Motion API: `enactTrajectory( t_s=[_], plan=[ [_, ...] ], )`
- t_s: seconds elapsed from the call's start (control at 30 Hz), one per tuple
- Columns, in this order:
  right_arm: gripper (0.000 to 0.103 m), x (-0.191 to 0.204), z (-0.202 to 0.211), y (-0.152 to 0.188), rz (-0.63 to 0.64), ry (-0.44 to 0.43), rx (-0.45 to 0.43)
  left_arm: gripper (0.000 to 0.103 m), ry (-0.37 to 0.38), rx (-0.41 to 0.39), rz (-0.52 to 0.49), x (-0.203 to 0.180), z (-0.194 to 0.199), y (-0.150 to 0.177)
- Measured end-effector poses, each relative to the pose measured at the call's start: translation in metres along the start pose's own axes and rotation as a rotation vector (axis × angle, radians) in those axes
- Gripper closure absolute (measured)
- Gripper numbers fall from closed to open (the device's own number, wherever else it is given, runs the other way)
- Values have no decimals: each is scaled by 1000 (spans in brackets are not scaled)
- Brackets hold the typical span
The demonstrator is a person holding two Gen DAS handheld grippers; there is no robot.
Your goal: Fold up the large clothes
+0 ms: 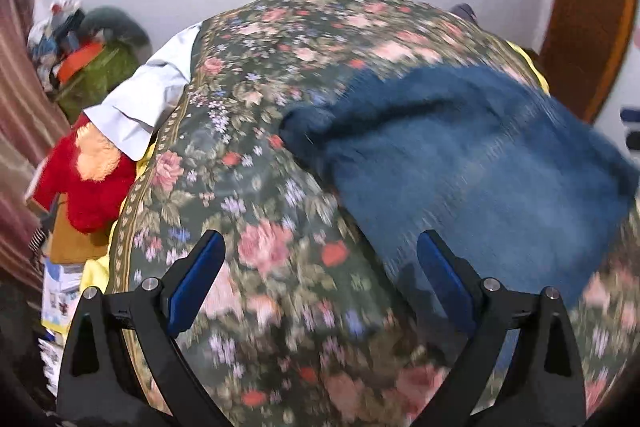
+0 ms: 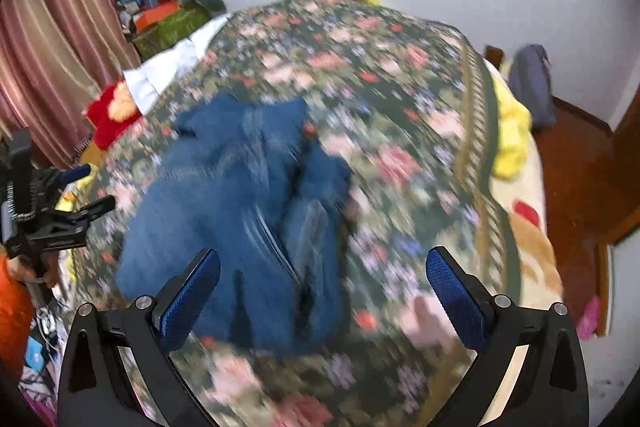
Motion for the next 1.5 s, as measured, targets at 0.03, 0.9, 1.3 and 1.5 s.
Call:
enactTrajectory(
  t_s=[0.03, 0.9, 1.3, 1.5],
  plan=[
    [1, 3, -5, -9, -1, -17, 1, 5, 8, 3, 27, 6, -7, -9],
    [0, -69, -92, -20, -173, 9, 208, 8, -29, 121, 352, 104, -99, -72],
    [0, -46, -26, -32, -123, -26, 82, 8, 59, 20, 200, 52, -19, -49],
    [0, -23, -27, -27, -99, -98, 93, 8, 224, 80, 239, 10, -20, -23]
  ],
)
Point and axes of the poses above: each gripper's, at about its wrist camera, not at the fingertips, and z roughly against the way its jaws point, x to its left, y to its underside, the point moved 6 cm from there along -z, roughly the way its jaws point, and after that the axes turned 5 degrees about y, right-handed, at the moved point
